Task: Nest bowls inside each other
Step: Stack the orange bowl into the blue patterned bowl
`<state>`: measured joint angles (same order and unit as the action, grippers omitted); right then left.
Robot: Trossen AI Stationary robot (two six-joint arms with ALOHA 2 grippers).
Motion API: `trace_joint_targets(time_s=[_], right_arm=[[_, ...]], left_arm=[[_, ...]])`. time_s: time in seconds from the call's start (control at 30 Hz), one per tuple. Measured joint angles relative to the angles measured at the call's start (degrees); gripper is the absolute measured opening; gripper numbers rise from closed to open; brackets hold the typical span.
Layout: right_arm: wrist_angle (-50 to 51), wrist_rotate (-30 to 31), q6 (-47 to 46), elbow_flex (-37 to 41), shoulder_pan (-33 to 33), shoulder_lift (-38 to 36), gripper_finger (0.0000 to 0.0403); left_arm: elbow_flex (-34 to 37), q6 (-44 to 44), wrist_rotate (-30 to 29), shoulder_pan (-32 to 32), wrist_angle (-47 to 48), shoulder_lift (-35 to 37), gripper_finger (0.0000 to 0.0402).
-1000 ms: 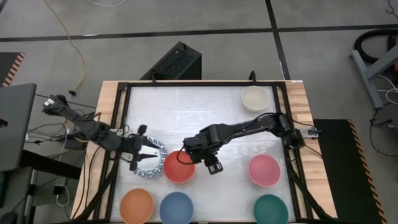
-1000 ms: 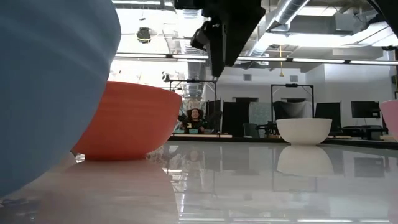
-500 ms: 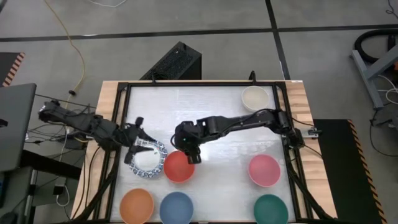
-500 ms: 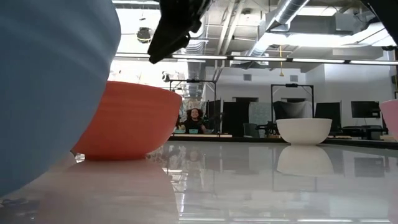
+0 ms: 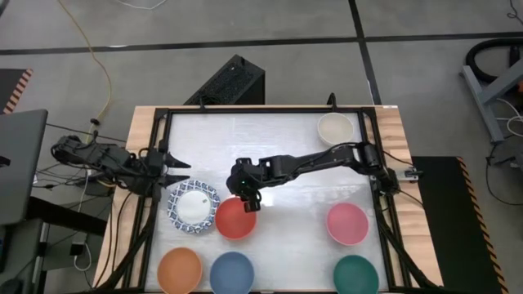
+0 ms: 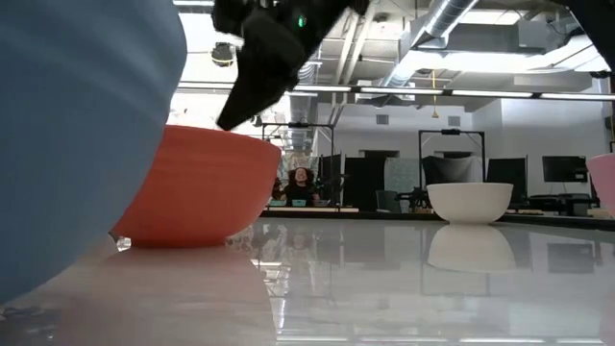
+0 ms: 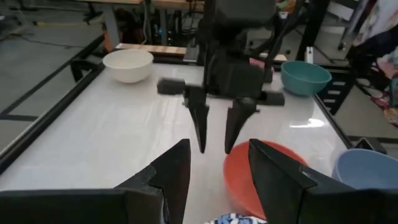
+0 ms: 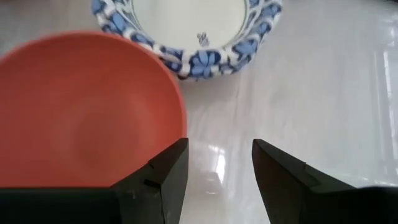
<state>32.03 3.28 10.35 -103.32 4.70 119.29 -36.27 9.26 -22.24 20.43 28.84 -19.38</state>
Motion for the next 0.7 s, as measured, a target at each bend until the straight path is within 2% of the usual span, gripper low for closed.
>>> trace_joint_targets(time_s=[0.33,0.7], right_arm=[[-9.6,-4.7,-1.4,8.0,-2.4,0.1,0.0199],[-9.4,-6.4,-1.8,9.0,-2.5,0.1,0.019]], left_arm=[[0.0,0.7,-2.7,0.0,3.9,0.3,0.0151],[0.0,0.9,-4.1,0.0,4.1,0.3,0.0151]])
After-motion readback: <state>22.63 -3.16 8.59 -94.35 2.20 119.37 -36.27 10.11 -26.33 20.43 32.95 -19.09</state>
